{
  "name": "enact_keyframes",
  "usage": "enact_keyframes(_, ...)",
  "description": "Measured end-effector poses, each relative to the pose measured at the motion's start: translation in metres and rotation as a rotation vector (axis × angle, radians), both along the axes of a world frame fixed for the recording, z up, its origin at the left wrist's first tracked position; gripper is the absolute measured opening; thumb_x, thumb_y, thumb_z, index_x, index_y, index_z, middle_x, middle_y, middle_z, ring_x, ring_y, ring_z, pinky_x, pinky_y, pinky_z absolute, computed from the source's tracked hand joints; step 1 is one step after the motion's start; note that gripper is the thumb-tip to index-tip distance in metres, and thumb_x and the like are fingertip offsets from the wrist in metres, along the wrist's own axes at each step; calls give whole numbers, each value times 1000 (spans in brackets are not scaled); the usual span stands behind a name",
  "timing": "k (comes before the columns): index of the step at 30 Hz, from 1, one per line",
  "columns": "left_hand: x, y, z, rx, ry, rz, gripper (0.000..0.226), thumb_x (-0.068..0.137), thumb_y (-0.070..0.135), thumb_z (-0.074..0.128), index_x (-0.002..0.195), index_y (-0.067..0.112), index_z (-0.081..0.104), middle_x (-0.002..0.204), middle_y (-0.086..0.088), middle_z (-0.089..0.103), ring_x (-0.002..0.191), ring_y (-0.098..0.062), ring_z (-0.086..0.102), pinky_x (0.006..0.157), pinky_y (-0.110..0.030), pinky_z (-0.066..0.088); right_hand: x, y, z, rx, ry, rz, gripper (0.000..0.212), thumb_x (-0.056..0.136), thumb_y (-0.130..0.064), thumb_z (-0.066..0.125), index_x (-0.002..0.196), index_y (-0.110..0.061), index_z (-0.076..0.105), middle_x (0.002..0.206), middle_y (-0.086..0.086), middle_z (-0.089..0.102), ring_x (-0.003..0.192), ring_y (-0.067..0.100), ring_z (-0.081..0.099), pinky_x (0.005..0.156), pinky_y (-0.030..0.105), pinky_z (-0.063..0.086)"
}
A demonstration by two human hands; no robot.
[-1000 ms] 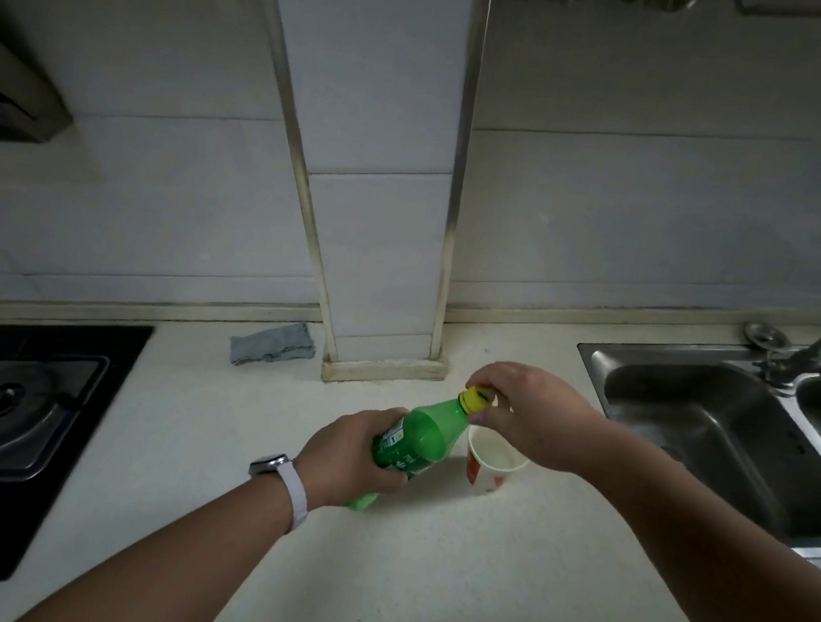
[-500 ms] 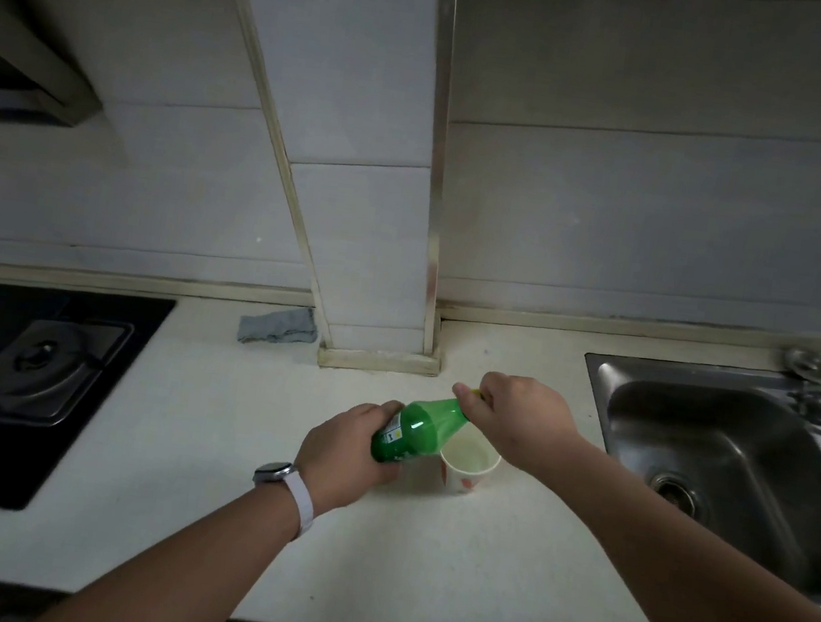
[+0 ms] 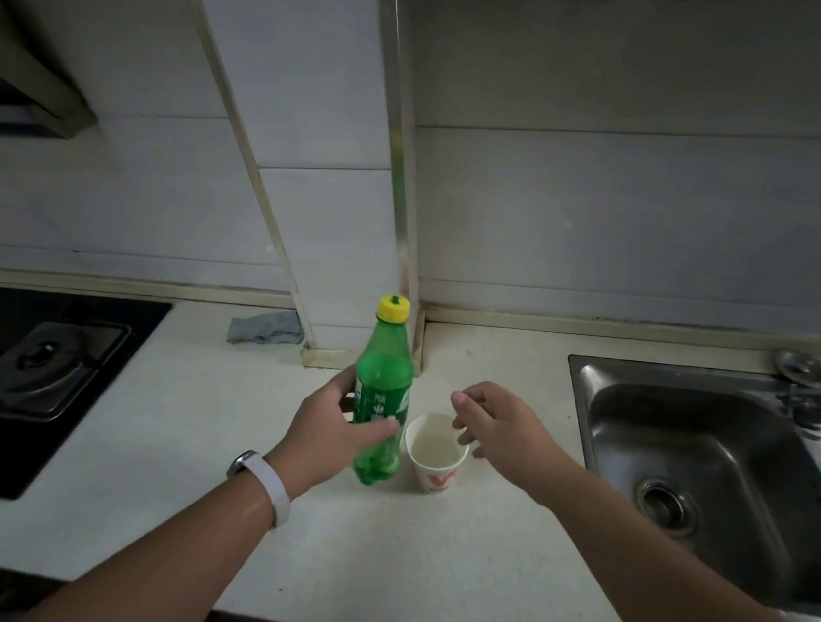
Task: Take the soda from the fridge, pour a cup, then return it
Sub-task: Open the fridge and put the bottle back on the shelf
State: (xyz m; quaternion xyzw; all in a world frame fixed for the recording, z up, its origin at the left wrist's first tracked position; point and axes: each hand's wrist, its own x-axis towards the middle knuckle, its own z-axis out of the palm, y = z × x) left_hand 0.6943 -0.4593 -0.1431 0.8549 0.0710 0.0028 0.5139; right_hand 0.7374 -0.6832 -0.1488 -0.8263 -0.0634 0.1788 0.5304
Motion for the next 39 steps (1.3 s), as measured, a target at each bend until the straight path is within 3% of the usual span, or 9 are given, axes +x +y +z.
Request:
enact_keyframes(3, -1, -3, 12, -116, -52, 30, 46, 74, 19, 82, 114, 31, 63, 104, 9, 72, 98, -12, 67, 85, -33, 56, -5, 9, -11, 101, 147, -8, 30, 98, -40, 52, 97, -13, 63, 94, 7, 70, 77, 18, 67, 67, 31, 55)
enact_keyframes(7, -9, -1, 27, -220, -78, 65, 42, 74, 16, 81, 110, 30, 65, 102, 8, 74, 97, -12, 68, 85, -34, 56, -10, 28, -17, 251, 338, -12, 34, 97, -40, 54, 103, -7, 64, 99, 12, 69, 76, 22, 66, 67, 37, 51)
enact_keyframes(11, -19, 12, 35, -273, -95, 100, 43, 75, 13, 81, 113, 26, 65, 105, 4, 74, 100, -16, 68, 88, -38, 56, -18, 52, -14, 296, 439, 50, 35, 98, -42, 52, 111, -12, 64, 108, 12, 68, 87, 24, 68, 69, 32, 54)
enact_keyframes(17, -46, 48, 41, -306, -121, 185, 45, 68, 21, 81, 111, 27, 67, 105, 1, 74, 102, -20, 68, 91, -42, 55, -31, 102, -5, 410, 565, 151, 37, 99, -42, 51, 118, -12, 61, 117, 16, 66, 106, 34, 66, 84, 42, 54)
enact_keyframes(24, -105, 134, 49, -287, -151, 339, 43, 70, 21, 81, 110, 27, 67, 103, 1, 74, 100, -21, 68, 91, -43, 55, -60, 200, 3, 395, 623, 324, 39, 99, -43, 50, 119, -10, 60, 115, 14, 67, 96, 28, 68, 80, 38, 53)
enact_keyframes(34, -238, 297, 59, -313, -235, 636, 48, 76, 14, 81, 120, 24, 64, 107, 4, 74, 99, -12, 69, 87, -31, 52, -149, 397, 18, 297, 676, 613, 39, 98, -41, 53, 120, -11, 62, 110, 13, 68, 91, 26, 68, 79, 36, 53)
enact_keyframes(39, -310, 363, 59, -320, -294, 786, 49, 70, 21, 82, 115, 29, 65, 108, 2, 74, 102, -19, 69, 94, -47, 53, -203, 482, 23, 241, 669, 775, 41, 96, -44, 55, 125, -16, 62, 116, 7, 71, 99, 25, 70, 83, 37, 53)
